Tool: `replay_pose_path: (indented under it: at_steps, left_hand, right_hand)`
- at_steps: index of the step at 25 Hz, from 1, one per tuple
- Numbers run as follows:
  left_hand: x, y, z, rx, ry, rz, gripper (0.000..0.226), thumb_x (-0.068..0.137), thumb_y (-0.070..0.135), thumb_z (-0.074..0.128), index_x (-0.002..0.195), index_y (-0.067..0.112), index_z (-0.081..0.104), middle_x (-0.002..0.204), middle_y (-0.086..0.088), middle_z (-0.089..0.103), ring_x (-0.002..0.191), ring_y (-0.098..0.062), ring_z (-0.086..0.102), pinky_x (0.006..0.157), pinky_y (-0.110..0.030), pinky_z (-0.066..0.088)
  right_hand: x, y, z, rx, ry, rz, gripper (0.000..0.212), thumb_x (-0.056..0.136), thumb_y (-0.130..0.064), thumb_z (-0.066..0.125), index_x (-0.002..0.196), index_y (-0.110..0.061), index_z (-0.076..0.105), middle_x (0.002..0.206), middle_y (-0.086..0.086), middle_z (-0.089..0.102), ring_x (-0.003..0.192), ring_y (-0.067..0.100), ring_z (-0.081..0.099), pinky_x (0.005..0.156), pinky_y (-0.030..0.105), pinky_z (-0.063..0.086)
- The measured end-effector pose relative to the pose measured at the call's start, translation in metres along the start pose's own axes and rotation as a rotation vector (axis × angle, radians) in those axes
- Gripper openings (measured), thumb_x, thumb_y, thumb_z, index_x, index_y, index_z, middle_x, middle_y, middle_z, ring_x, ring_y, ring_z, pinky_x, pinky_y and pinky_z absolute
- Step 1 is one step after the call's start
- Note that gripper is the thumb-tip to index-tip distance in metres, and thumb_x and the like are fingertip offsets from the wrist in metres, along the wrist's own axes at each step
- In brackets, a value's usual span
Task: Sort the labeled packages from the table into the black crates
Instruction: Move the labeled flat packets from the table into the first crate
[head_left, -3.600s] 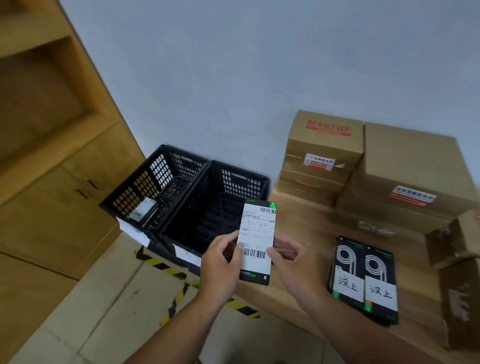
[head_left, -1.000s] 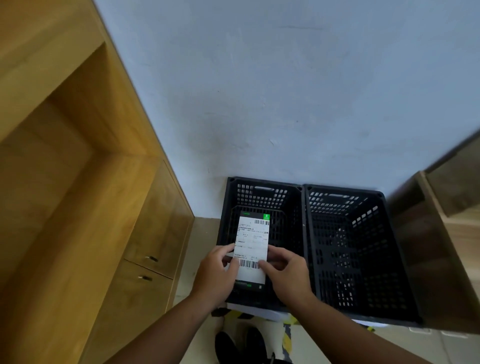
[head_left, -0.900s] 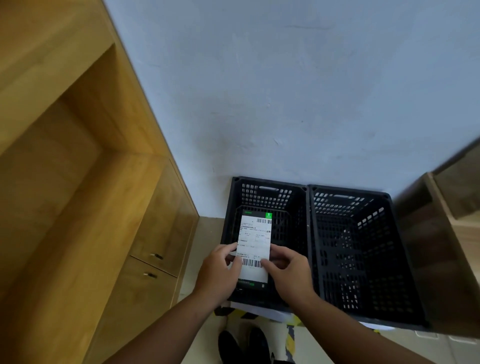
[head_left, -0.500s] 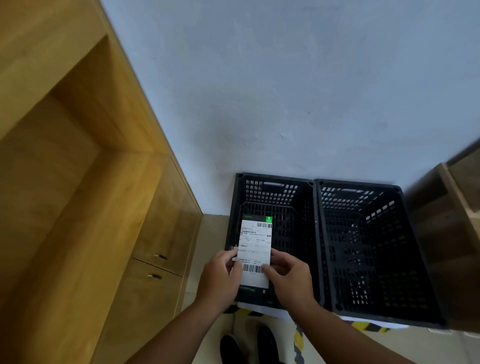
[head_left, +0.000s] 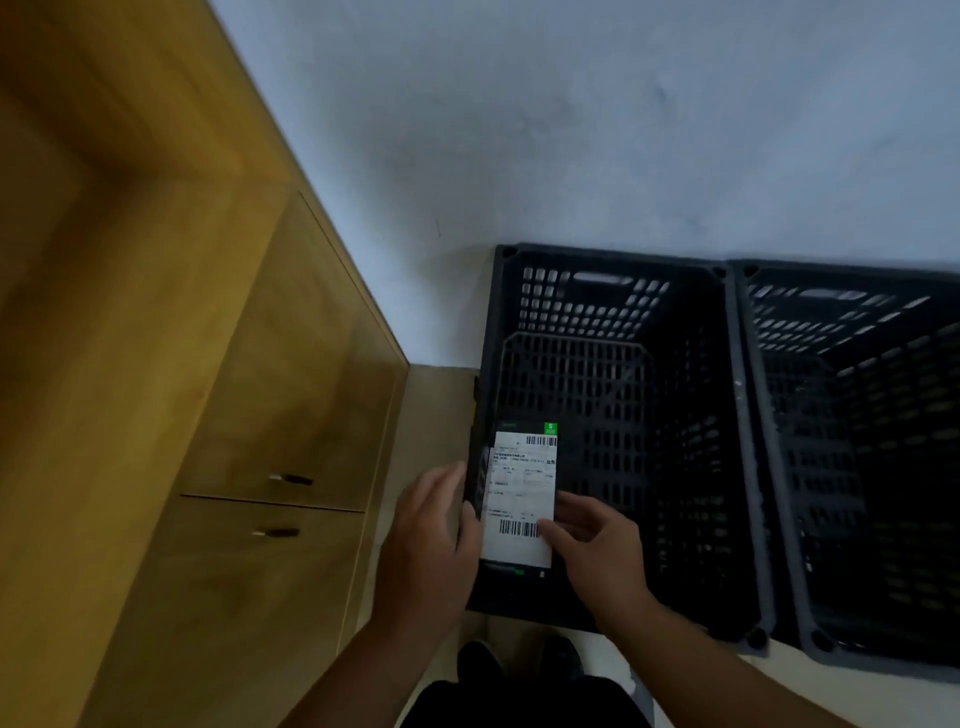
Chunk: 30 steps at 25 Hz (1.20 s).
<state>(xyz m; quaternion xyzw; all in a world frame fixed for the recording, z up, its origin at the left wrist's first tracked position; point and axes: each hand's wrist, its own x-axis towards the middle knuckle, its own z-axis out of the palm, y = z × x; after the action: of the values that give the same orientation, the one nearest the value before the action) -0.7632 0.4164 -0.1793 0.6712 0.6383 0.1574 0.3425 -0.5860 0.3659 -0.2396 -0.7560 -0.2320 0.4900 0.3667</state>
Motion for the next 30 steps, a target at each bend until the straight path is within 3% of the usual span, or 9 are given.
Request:
replay_pose_path:
  at_steps: [2,5,8,13,19,22,28,30]
  left_hand:
    - [0.011,-0.02,0.014,0.003,0.015,0.008,0.044,0.103,0.025,0.052,0.147,0.028,0.052,0.141,0.016,0.051,0.13,-0.004,0.046,0.104,-0.025,0.045]
    - [0.02,-0.044,0.028,-0.006,0.021,0.022,0.044,0.103,0.024,0.053,0.147,0.028,0.053,0.14,0.018,0.05,0.131,-0.002,0.044,0.105,-0.018,0.039]
    - [0.024,-0.06,0.034,-0.021,0.026,0.006,0.044,0.103,0.024,0.054,0.146,0.029,0.054,0.138,0.021,0.05,0.131,0.001,0.044,0.101,-0.005,0.03]
    - [0.026,-0.076,0.039,0.016,0.034,0.038,0.043,0.102,0.023,0.056,0.145,0.026,0.056,0.137,0.017,0.054,0.127,0.003,0.046,0.097,0.004,0.029]
    - [0.02,-0.078,0.043,0.03,0.025,0.017,0.044,0.103,0.032,0.051,0.147,0.031,0.051,0.133,0.03,0.044,0.122,0.015,0.036,0.094,0.007,0.026]
    - [0.015,-0.077,0.044,0.056,0.016,0.006,0.044,0.103,0.033,0.051,0.148,0.032,0.05,0.139,0.023,0.049,0.123,0.014,0.036,0.093,0.008,0.025]
    - [-0.002,-0.062,0.03,0.193,0.075,0.001,0.042,0.101,0.031,0.054,0.143,0.027,0.056,0.138,0.017,0.055,0.119,0.01,0.04,0.088,-0.002,0.03]
    - [-0.007,-0.054,0.024,0.218,0.077,-0.006,0.042,0.101,0.031,0.054,0.143,0.027,0.056,0.139,0.017,0.055,0.118,0.01,0.04,0.09,-0.005,0.03]
  right_hand:
    - [0.027,0.025,0.016,-0.06,0.019,0.027,0.035,0.086,-0.005,0.079,0.119,-0.008,0.07,0.102,0.002,0.074,0.091,0.01,0.072,0.077,0.023,0.061]
    - [0.062,0.054,0.031,-0.134,0.047,0.069,0.034,0.087,-0.006,0.079,0.119,-0.005,0.07,0.107,0.008,0.074,0.093,0.018,0.071,0.09,0.043,0.061]
    - [0.086,0.072,0.04,-0.184,0.023,0.098,0.029,0.087,-0.005,0.078,0.115,-0.005,0.07,0.107,0.011,0.075,0.093,0.022,0.072,0.091,0.047,0.061]
    - [0.108,0.09,0.057,-0.242,-0.033,0.123,0.032,0.085,0.001,0.078,0.115,-0.001,0.068,0.108,0.012,0.074,0.098,0.024,0.072,0.091,0.045,0.061]
    - [0.106,0.094,0.065,-0.289,-0.142,0.111,0.039,0.085,-0.002,0.079,0.122,-0.005,0.067,0.116,0.009,0.074,0.103,0.022,0.071,0.094,0.045,0.06]
    - [0.108,0.095,0.062,-0.257,-0.198,0.117,0.042,0.086,0.0,0.076,0.126,-0.006,0.065,0.122,0.01,0.072,0.104,0.019,0.07,0.097,0.042,0.058]
    - [0.1,0.082,0.05,-0.194,-0.399,0.16,0.05,0.097,-0.012,0.066,0.145,-0.013,0.052,0.139,0.005,0.064,0.111,0.014,0.064,0.102,0.031,0.052]
    - [0.087,0.068,0.038,-0.206,-0.392,0.106,0.053,0.099,-0.017,0.064,0.149,-0.014,0.046,0.139,-0.008,0.057,0.116,0.01,0.057,0.103,0.025,0.045]
